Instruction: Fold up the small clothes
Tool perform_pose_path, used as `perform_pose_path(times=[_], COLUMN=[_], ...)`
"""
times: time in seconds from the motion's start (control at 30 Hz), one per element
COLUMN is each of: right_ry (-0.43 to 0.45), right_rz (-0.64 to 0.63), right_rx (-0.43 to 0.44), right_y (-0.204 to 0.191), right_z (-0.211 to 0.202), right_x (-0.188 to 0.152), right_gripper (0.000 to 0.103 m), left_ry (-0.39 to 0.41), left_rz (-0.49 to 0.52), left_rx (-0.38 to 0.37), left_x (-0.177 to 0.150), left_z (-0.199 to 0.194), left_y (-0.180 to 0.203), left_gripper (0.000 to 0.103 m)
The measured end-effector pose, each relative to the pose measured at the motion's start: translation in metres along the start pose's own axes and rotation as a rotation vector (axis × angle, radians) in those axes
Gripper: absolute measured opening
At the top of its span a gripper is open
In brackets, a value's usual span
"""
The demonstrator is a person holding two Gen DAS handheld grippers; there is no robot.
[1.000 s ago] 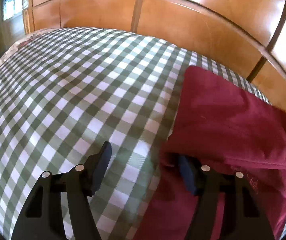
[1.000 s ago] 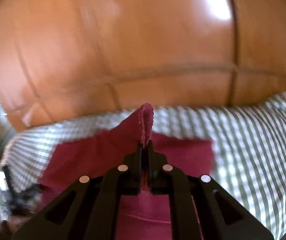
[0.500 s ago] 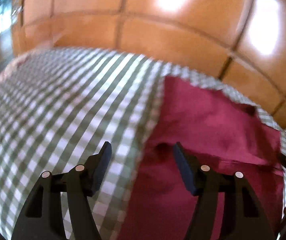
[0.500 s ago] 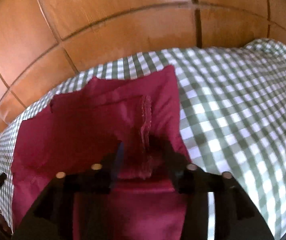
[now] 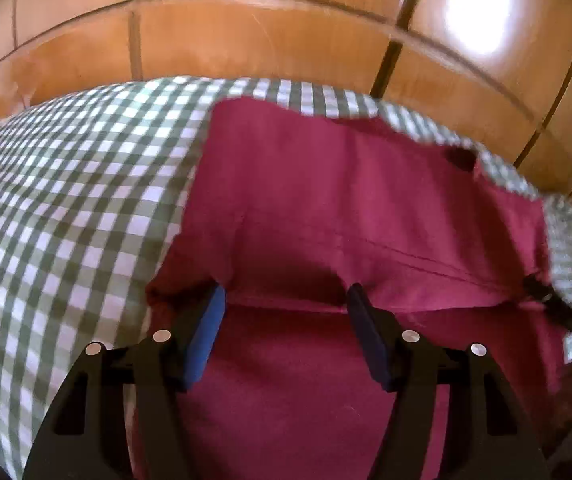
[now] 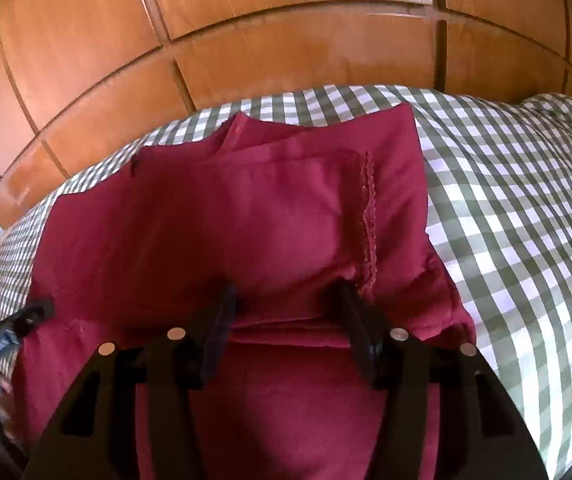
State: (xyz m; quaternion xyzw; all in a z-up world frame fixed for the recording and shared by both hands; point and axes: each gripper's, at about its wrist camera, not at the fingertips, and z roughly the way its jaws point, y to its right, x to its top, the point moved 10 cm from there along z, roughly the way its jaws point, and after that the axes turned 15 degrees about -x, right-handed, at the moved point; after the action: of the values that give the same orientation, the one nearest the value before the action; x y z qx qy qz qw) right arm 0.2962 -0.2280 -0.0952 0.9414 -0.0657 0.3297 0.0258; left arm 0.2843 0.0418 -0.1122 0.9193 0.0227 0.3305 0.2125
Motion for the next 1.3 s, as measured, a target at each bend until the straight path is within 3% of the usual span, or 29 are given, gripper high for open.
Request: perform_pose_path(times=[0.13, 0.27, 0.4, 0.47, 0.53, 0.83, 0.9, 0.97, 1.0, 1.3], right_ry=[0.012, 0.013, 0.015, 0.018, 0.021, 0.014, 0.005, -0.008, -0.010, -0.062], right_rz=[0.012, 0.020, 0.018, 0.013, 0.011, -0.007, -0.026, -0.022, -0.018, -0.014], right_rx=[0.011, 0.015, 0.011, 0.007, 0.006, -0.014, -0.029, -0.018, -0.021, -0.039], right_y=[0.000, -0.001, -0.001, -0.003, -0.003, -0.004, -0.006, -0.009, -0.010, 0.022], right_z=[0.001, 0.002, 0.003, 0.004, 0.006, 0.006, 0.001, -0.007, -0.012, -0.024], right_x=[-0.004, -0.002, -0.002, -0.001, -0.002, 0.001, 0.002, 0.001, 0.000, -0.033], right_gripper=[0.054, 0.054, 0.054, 0.055, 0.055, 0.056, 0.061, 0.081, 0.084, 0.086], left_ry=[0.095, 0.112, 0.064, -0.006, -0.016, 0.085, 0.104, 0.133, 0.137, 0.144], left_rz=[0.002, 0.032, -0.012, -0.060, -0.111, -0.021, -0.002, 0.014, 0.024, 0.063], left_rx=[-0.053, -0.021, 0.042, 0.133, 0.120, 0.143, 0.140, 0.133, 0.131, 0.143], left_x=[0.031, 0.065, 0.084, 0.078, 0.069, 0.044, 0.037, 0.027, 0.022, -0.012], left_z=[-0.021, -0.008, 0.029, 0.055, 0.065, -0.010, -0.025, -0.045, -0.054, -0.102], left_y=[0.004, 0.000, -0.025, -0.054, -0.070, -0.038, -0.028, -0.021, -0.019, -0.017], left_gripper=[0.063, 0.063, 0.063, 0.063, 0.065, 0.067, 0.074, 0.074, 0.074, 0.077])
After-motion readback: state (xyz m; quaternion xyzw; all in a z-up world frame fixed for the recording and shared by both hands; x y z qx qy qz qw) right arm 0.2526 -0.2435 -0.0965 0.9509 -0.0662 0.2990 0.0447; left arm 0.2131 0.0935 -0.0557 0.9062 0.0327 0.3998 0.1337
